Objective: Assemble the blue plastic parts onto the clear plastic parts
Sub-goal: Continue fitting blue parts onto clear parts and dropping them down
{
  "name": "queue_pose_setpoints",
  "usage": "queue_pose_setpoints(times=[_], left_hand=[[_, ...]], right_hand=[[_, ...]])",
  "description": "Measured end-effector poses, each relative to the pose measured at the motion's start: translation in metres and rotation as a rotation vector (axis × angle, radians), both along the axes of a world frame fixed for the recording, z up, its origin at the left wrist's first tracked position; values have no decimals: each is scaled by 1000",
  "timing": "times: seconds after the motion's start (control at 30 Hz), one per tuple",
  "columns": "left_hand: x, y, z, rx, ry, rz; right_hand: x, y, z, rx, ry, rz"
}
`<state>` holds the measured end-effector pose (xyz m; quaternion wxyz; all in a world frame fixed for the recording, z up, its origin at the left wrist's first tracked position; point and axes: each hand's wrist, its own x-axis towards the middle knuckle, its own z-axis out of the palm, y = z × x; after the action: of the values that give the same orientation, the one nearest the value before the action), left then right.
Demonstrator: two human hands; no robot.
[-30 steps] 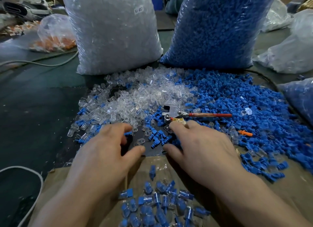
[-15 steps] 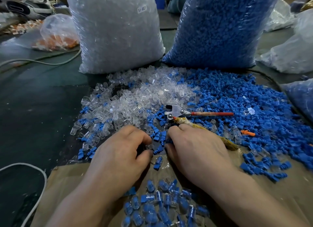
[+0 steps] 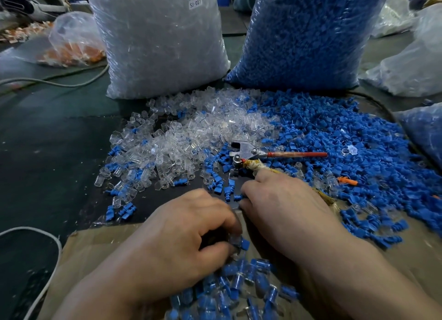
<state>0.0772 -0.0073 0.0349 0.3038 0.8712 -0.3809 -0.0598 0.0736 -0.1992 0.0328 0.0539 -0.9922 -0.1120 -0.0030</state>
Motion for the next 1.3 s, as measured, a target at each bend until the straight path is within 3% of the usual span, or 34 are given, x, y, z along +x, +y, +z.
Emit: queue_pose_setpoints(times=[0.1,0.2,0.33,0.57,0.87,1.03,1.3], left_hand=[[-2,1,0,-9,71,5],[-4,1,-1,-107,169,173],[-4,0,-2,-303,377,399],[-1,-2,-7,-524,470,550],[-3,-2,-10,-679,615,552],[-4,-3,-8,-778,680,548],[-6,-5,-1,-829,737,505]], right_hand=[[-1,1,1,0,14,28],[-3,1,2,50,-2,21],[-8,-2,6,220,-57,9],[-14,-3,10,585,-82,-83],[-22,7,16,1154,277,-97],[-22,10,10,861,-7,6],[-25,13,12,598,-198,123]])
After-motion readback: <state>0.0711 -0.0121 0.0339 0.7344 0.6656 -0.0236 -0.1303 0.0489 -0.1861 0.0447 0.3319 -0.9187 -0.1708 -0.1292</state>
